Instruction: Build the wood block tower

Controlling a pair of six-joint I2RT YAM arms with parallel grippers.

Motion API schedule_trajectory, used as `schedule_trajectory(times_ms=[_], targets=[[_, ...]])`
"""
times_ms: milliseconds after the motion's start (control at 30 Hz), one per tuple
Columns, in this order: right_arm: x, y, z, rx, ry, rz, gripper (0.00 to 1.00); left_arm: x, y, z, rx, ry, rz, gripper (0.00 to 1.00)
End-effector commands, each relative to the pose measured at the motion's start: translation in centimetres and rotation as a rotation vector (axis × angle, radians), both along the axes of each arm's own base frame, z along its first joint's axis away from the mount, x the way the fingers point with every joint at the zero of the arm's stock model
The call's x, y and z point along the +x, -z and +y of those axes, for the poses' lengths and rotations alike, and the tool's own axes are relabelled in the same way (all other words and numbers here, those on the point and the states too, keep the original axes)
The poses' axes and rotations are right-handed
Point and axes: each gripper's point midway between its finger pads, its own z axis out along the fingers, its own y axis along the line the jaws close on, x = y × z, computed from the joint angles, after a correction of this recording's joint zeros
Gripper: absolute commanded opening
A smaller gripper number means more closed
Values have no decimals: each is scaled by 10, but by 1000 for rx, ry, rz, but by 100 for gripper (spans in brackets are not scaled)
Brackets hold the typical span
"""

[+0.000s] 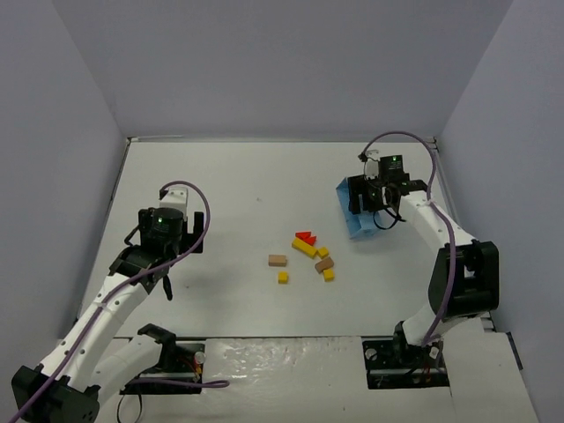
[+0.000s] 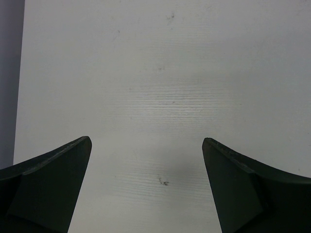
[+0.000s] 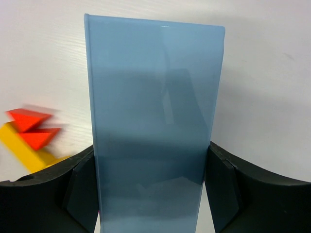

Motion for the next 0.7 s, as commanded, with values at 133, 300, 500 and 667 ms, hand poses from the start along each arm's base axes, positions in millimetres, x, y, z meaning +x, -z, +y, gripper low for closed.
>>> schedule_trajectory(times_ms=[133,300,500,667], targets=[[13,-2,72,408,-271,85,7,9,-35,-3,-44,-10,-106,97],[15,17,85,505,-328,160,15,9,-34,-6,-49,0,-100,97],[23,44,68,436,-249,194,70,10,-33,-7,-55,4,-96,97],[42,33,34,262,-116,110,90,10,-32,-8,-55,7,-93,97]])
